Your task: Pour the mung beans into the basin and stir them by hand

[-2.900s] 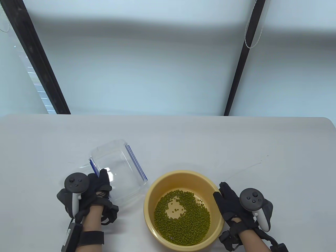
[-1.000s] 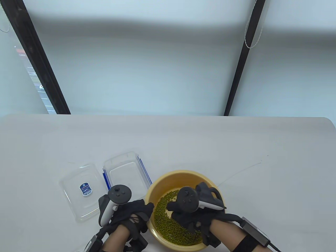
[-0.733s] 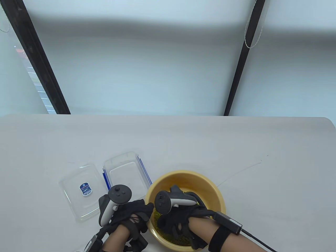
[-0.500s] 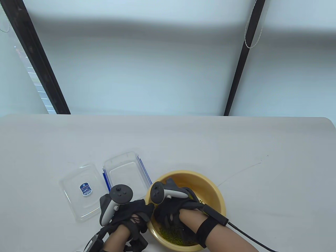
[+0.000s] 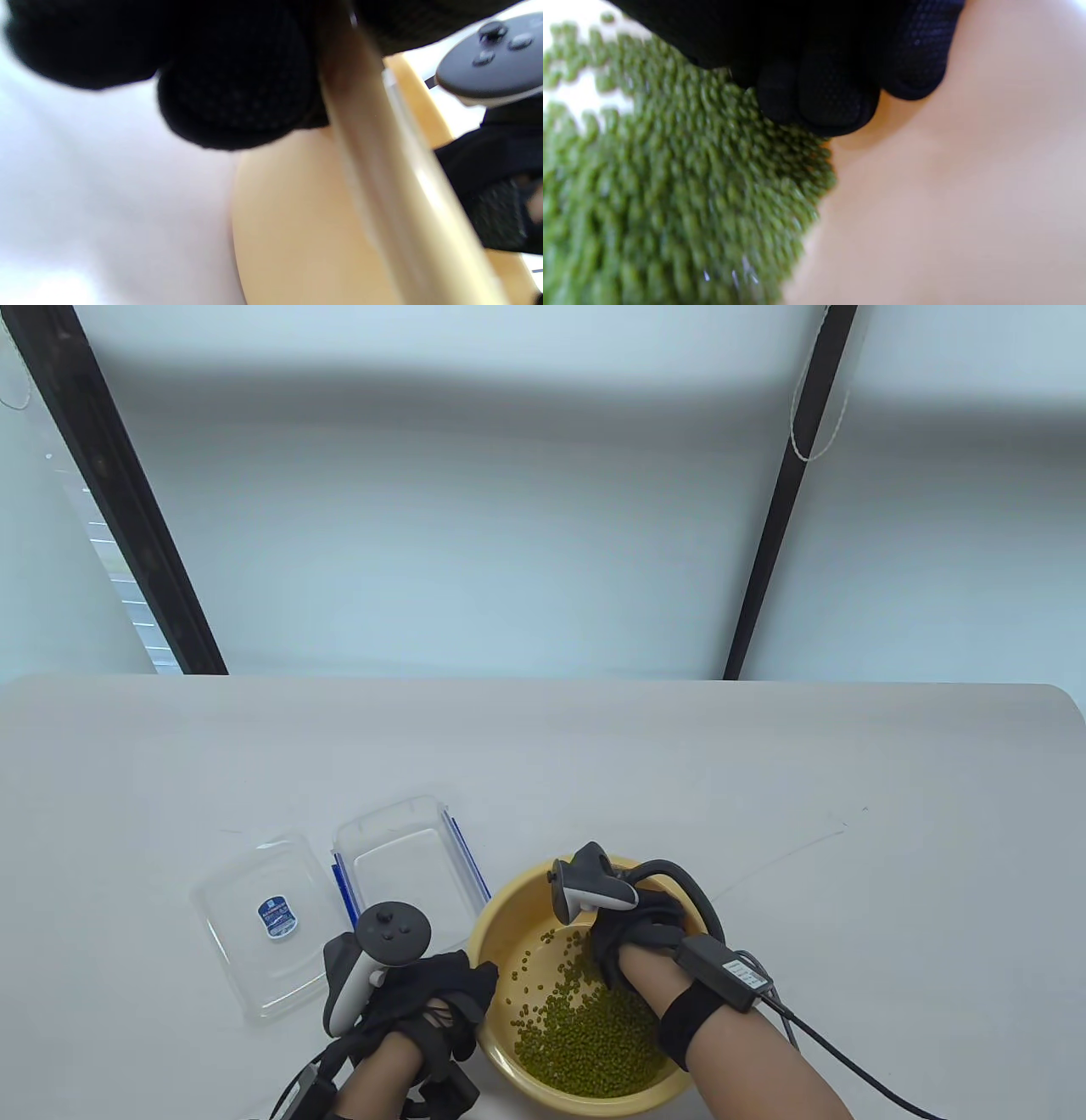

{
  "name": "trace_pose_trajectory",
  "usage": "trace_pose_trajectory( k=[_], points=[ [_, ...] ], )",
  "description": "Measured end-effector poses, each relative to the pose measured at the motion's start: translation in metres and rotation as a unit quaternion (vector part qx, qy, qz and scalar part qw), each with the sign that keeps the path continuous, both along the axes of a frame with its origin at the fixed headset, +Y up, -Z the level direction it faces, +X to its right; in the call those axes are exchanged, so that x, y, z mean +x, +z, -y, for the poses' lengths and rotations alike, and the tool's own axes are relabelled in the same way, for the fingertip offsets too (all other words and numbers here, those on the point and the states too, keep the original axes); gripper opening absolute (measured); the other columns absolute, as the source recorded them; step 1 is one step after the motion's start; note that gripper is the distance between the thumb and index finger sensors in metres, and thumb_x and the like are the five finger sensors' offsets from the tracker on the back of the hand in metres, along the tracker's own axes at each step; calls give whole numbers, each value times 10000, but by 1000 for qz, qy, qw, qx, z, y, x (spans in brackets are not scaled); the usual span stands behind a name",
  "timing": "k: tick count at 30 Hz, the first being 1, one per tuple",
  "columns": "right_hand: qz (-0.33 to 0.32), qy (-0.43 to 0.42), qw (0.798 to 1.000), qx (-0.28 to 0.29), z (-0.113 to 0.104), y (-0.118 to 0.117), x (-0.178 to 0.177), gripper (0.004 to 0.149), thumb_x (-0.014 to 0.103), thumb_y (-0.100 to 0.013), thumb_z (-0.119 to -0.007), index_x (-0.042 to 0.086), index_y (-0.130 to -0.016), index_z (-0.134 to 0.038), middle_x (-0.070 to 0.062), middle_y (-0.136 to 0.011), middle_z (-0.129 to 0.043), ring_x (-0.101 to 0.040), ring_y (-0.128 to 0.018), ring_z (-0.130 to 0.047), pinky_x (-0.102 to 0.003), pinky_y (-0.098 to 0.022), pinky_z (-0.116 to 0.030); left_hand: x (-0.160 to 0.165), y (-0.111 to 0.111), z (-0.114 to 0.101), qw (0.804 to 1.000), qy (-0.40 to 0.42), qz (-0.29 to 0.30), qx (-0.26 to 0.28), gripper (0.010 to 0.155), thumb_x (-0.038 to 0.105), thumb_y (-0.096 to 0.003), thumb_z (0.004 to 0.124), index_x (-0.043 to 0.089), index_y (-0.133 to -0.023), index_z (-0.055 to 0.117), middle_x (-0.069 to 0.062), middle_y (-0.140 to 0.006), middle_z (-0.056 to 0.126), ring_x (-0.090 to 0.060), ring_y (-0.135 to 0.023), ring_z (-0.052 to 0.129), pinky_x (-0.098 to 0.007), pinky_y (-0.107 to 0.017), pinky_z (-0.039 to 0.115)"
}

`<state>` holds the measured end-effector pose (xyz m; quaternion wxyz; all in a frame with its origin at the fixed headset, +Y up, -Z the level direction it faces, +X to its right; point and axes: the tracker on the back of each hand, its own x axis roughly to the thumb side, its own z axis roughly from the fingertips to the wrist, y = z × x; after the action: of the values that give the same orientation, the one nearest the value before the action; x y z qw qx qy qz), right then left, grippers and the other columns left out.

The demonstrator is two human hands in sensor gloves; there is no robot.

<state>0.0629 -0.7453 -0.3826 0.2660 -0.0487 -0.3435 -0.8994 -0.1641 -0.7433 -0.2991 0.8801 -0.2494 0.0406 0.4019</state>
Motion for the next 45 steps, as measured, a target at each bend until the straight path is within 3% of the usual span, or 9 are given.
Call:
trace_pose_trajectory(
  k=[5, 8, 13, 16, 25, 30, 33, 37, 45],
  points=[
    [-19, 6, 994, -109, 7, 29, 7, 493, 428, -464, -750, 210, -906, -763, 25, -798, -926, -179, -515, -997, -311, -428, -833, 0, 0, 2, 1000, 16, -5, -2, 514, 535, -539, 711, 77, -764, 770, 29, -477, 1016, -102, -223, 1089, -313, -175, 950],
    [-59, -4, 989, -135, 8, 47, 2, 504, 441, -458, -740, 197, -899, -761, 27, -795, -925, -171, -516, -993, -313, -443, -833, 1, -1, 1, 1000, 10, -4, 3, 514, 537, -538, 710, 80, -762, 772, 29, -472, 1017, -102, -221, 1090, -313, -174, 951],
    [-53, -131, 961, -238, 17, 70, -19, 500, 443, -463, -729, 193, -895, -751, 24, -802, -915, -199, -567, -988, -352, -483, -827, 0, -1, 1, 1000, 10, -1, 1, 513, 537, -539, 705, 80, -764, 768, 31, -475, 1016, -103, -225, 1090, -313, -177, 950],
    [-47, -211, 940, -263, 17, 70, -37, 513, 448, -476, -708, 207, -928, -683, 46, -850, -872, -198, -613, -977, -361, -509, -816, 0, -1, 1, 1000, 7, 3, 3, 514, 538, -539, 703, 80, -764, 769, 34, -474, 1015, -100, -224, 1090, -312, -176, 951],
    [61, -337, 929, -139, 16, 17, -58, 528, 432, -482, -715, 195, -949, -652, 6, -827, -872, -245, -604, -967, -396, -506, -796, 1, -1, 0, 1000, 1, 8, 6, 515, 541, -538, 701, 83, -764, 769, 38, -472, 1012, -98, -226, 1089, -312, -179, 951],
    [73, -305, 949, -25, 9, -7, -40, 514, 450, -481, -709, 219, -938, -662, 31, -831, -856, -235, -616, -957, -389, -512, -792, 1, -1, 0, 1000, -4, 8, 7, 512, 542, -539, 701, 86, -762, 771, 45, -469, 1011, -96, -223, 1089, -311, -177, 951],
    [69, -229, 970, 41, 4, -15, -18, 497, 457, -480, -706, 245, -929, -687, 33, -844, -861, -233, -616, -961, -388, -508, -799, 0, -1, 0, 1000, -4, 7, 7, 511, 543, -539, 703, 88, -762, 772, 46, -470, 1011, -95, -225, 1089, -310, -180, 952],
    [57, -133, 988, 46, 0, -14, 1, 496, 443, -479, -716, 218, -921, -707, 24, -813, -893, -208, -566, -995, -359, -465, -832, -1, -1, 1, 1000, 7, 0, -2, 513, 542, -538, 709, 86, -762, 773, 38, -471, 1014, -100, -228, 1090, -312, -184, 951],
    [44, -24, 996, -77, 5, 13, 12, 522, 436, -470, -732, 154, -909, -731, -3, -779, -926, -205, -501, -1012, -319, -414, -840, 1, 0, 1, 1000, 4, -1, 0, 511, 540, -539, 706, 83, -760, 772, 37, -471, 1015, -98, -228, 1092, -310, -181, 954]
  ],
)
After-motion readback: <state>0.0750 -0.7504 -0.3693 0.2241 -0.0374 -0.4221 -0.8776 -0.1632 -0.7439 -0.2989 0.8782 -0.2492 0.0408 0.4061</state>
